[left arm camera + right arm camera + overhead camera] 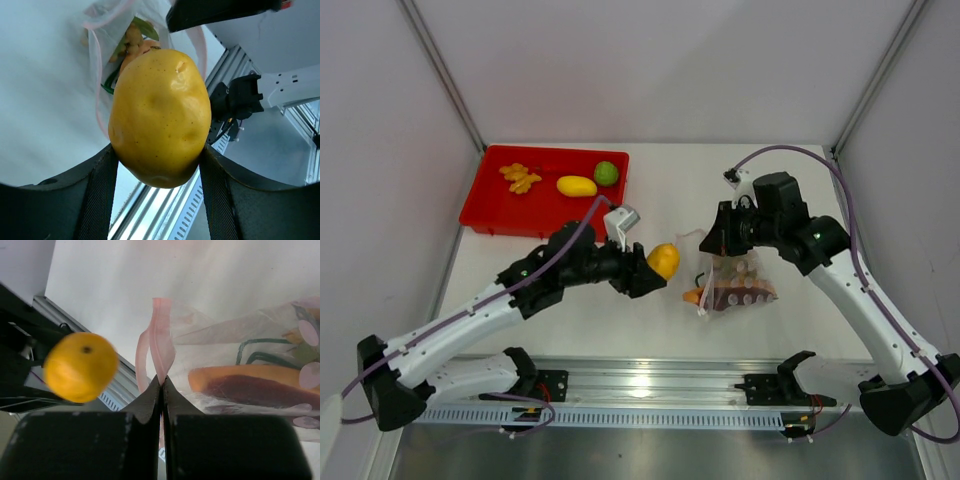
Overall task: Place the food in the zip-top bag and seal the zipper
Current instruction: Place the fake vegetable in the zipper food storage bag.
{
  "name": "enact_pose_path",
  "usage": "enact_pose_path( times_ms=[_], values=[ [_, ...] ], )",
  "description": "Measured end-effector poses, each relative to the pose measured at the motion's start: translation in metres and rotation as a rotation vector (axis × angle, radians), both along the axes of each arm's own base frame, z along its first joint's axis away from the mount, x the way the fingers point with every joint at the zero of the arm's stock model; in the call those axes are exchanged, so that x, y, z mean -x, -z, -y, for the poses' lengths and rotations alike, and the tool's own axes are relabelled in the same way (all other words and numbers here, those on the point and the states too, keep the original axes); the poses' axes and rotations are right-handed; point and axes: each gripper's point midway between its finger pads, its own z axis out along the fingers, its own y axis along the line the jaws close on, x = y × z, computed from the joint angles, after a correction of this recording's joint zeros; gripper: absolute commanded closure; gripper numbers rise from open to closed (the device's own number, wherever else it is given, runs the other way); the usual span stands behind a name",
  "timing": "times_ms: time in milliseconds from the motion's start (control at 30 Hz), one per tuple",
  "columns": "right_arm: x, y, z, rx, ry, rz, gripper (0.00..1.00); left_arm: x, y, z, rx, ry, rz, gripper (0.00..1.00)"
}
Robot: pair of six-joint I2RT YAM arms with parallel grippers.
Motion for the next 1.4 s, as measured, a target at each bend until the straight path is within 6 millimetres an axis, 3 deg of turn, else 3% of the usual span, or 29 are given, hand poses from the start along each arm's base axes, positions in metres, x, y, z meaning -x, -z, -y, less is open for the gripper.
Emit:
enact_pose_path(
  times_ms=[267,533,600,667,767,833,867,1100,1267,1400],
  values=[
    [0.013,-0.012,-0.004,-0.055,-0.029,-0.017,1.00,-0.005,0.045,0.026,-0.098,0.008,-0.145,0.99],
    [0.021,-0.020,-0.002,-0.076,-0.040,-0.001,1.00,-0.021,0.050,0.054,-0.151,0.007,-0.242,0.99],
    [0.021,-0.020,-0.002,-0.076,-0.040,-0.002,1.00,-0.024,0.048,0.061,-0.159,0.009,-0.263,0.86],
    [0.021,-0.020,-0.002,-0.075,-0.039,-0.002,1.00,-0.027,0.047,0.066,-0.169,0.007,-0.282,0.48],
    [0.021,-0.020,-0.002,-0.075,-0.038,0.000,1.00,-0.028,0.051,0.070,-0.181,0.006,-0.302,0.16],
    [0.021,-0.020,-0.001,-0.075,-0.037,0.002,1.00,-0.025,0.055,0.070,-0.188,0.003,-0.315,0.01],
    [0.021,-0.020,-0.001,-0.075,-0.037,0.003,1.00,-0.025,0.055,0.070,-0.185,0.002,-0.313,0.00],
    [0.021,-0.020,-0.001,-0.074,-0.036,0.002,1.00,-0.019,0.045,0.051,-0.139,-0.027,-0.221,0.01],
    [0.020,-0.020,0.000,-0.069,-0.030,0.002,1.00,-0.019,0.001,0.015,-0.028,-0.113,-0.025,0.01],
    [0.020,-0.019,0.001,-0.065,-0.023,0.004,1.00,-0.033,-0.035,-0.017,0.021,-0.254,0.112,0.00]
  ],
)
